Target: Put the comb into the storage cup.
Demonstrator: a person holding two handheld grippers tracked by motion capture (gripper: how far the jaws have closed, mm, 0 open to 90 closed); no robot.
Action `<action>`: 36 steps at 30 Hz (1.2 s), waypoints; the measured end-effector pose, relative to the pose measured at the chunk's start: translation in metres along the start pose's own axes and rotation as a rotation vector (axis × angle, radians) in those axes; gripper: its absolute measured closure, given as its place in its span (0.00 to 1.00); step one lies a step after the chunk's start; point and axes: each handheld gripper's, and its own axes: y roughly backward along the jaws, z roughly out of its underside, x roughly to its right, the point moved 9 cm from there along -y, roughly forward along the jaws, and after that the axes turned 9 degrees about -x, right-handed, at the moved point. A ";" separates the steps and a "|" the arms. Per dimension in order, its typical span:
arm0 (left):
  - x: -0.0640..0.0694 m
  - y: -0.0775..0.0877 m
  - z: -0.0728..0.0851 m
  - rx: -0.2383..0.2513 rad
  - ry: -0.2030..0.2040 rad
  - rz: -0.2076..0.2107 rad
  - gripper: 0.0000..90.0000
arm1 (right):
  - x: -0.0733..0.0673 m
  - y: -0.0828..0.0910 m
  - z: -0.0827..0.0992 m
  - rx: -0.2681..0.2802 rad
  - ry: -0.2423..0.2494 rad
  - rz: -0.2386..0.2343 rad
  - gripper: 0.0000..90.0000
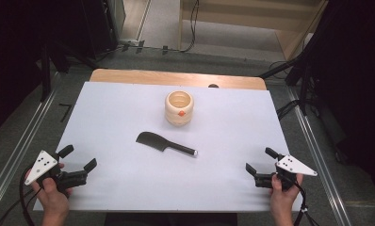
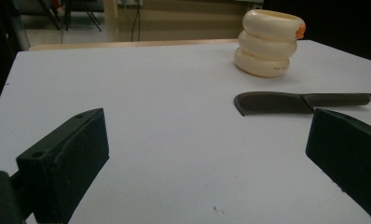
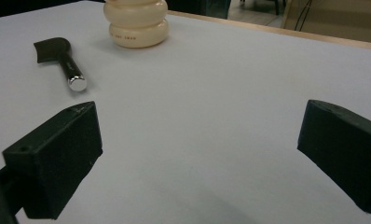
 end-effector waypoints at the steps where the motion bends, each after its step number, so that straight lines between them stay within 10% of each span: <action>1: 0.000 0.000 0.000 0.000 0.002 0.001 0.00 | 0.000 0.000 0.000 0.000 0.000 0.000 0.00; 13: 0.002 -0.002 0.001 -0.014 0.000 0.003 0.00 | -0.012 -0.003 -0.010 -0.073 0.065 0.037 0.00; 36: 0.003 -0.003 0.002 -0.023 -0.012 -0.001 0.00 | -0.030 -0.020 -0.053 -0.210 0.177 -0.062 0.00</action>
